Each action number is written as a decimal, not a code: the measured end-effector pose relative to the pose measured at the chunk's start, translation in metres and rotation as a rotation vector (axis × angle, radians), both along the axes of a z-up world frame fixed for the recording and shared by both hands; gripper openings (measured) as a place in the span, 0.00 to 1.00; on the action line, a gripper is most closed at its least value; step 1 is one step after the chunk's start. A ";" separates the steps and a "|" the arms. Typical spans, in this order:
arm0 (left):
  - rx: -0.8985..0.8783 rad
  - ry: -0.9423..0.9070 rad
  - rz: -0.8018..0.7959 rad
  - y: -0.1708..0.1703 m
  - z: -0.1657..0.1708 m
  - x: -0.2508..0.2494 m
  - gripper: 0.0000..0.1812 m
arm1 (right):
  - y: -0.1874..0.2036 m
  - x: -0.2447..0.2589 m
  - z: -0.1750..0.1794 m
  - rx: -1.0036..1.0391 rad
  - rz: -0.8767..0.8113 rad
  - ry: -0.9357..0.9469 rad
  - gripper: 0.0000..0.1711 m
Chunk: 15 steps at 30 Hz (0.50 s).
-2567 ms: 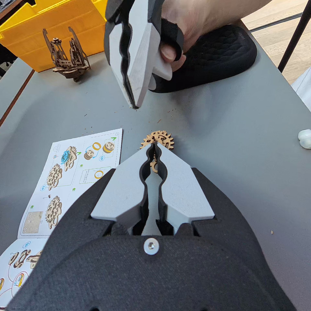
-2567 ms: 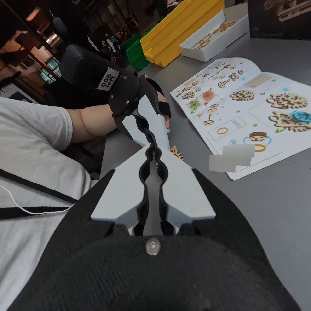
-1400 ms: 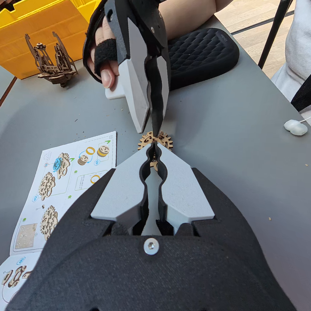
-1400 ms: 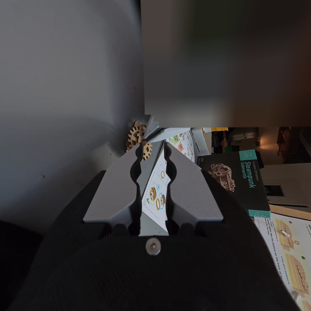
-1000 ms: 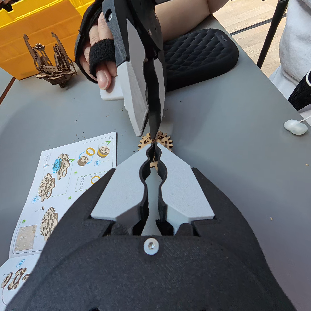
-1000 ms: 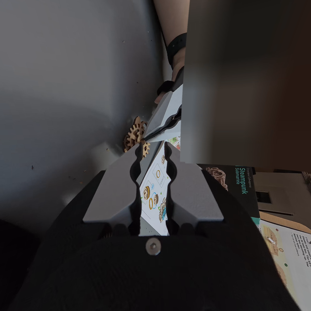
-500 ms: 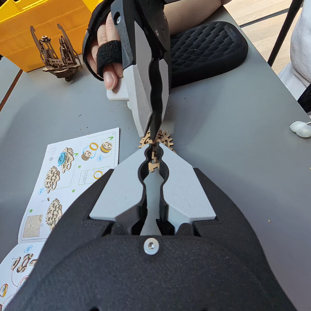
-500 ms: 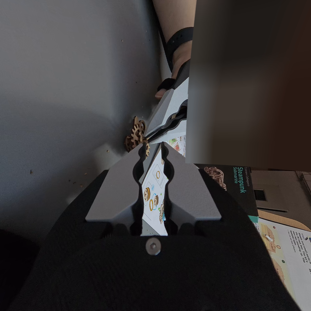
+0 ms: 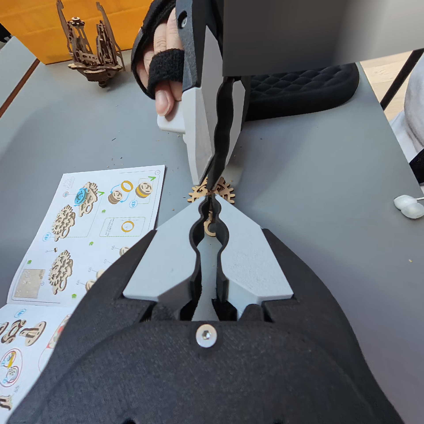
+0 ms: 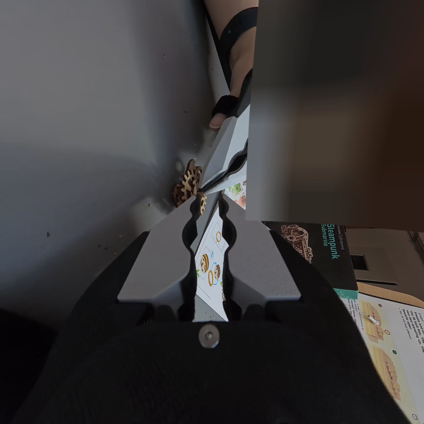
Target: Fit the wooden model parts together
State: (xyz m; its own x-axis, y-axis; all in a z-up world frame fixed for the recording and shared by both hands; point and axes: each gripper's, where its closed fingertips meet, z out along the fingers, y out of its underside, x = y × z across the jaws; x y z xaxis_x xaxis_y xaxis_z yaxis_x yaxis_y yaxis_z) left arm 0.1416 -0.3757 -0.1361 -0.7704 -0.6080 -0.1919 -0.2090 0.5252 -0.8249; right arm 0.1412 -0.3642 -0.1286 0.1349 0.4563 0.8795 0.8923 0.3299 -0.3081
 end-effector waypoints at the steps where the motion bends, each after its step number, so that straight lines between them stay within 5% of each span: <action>1: -0.018 0.016 -0.004 0.000 0.000 -0.001 0.00 | -0.001 -0.001 0.000 -0.002 0.005 0.005 0.09; 15: -0.026 0.002 -0.045 -0.001 0.000 0.000 0.00 | -0.003 -0.004 0.002 -0.004 0.021 0.017 0.10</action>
State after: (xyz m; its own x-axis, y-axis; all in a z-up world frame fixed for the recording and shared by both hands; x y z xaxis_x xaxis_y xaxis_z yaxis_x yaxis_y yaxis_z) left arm 0.1412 -0.3765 -0.1360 -0.7976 -0.5774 -0.1747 -0.1875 0.5125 -0.8380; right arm 0.1370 -0.3675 -0.1263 0.1405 0.4624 0.8755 0.8800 0.3469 -0.3245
